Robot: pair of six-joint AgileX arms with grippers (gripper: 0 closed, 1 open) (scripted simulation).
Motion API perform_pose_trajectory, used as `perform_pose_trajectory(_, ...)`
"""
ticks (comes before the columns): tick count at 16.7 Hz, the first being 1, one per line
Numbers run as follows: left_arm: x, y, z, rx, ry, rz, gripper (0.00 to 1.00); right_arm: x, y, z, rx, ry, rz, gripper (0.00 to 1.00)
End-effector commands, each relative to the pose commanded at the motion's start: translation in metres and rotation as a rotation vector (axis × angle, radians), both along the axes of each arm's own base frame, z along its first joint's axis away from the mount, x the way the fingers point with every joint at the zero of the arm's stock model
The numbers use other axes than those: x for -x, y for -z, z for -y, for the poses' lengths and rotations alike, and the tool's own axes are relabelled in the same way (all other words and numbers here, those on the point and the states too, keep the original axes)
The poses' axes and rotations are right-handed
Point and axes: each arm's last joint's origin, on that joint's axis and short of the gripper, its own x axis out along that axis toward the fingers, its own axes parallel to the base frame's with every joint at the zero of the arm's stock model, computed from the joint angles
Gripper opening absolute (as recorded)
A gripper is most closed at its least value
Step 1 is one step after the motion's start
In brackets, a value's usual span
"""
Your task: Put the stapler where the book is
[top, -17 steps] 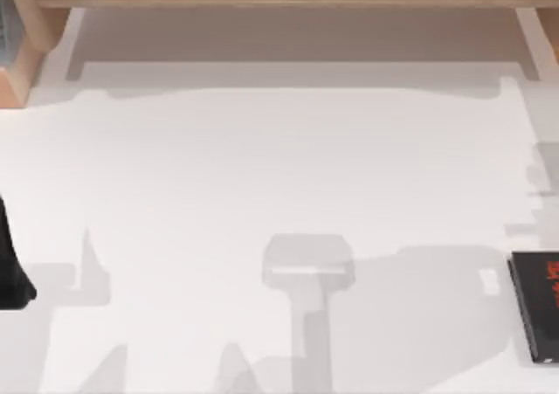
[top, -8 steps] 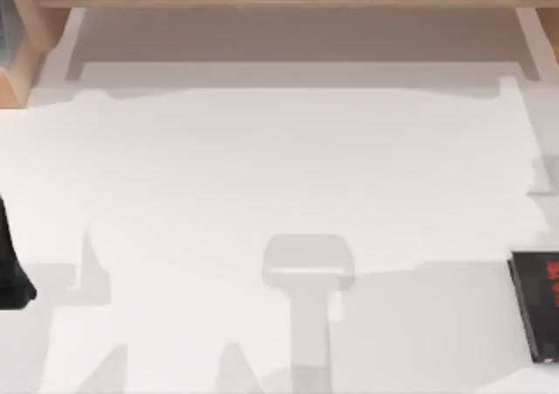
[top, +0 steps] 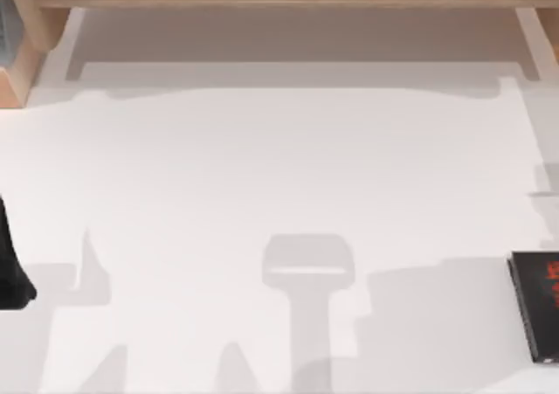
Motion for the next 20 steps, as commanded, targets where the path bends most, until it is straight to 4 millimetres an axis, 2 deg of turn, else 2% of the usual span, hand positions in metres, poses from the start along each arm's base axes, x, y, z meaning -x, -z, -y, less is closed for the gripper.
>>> perform_pose_trajectory(2,0.0000,0.0000,0.0000,0.000,0.000,0.000,1.00,0.0000,0.0000,0.0000,0.000,0.000,0.000,0.00)
perform_pose_trajectory(15,0.0000,0.0000,0.0000,0.000,0.000,0.000,1.00,0.0000,0.0000,0.0000,0.000,0.000,0.000,0.98)
perform_pose_trajectory(20,0.0000,0.0000,0.0000,0.000,0.000,0.000,1.00,0.0000,0.0000,0.0000,0.000,0.000,0.000,1.00)
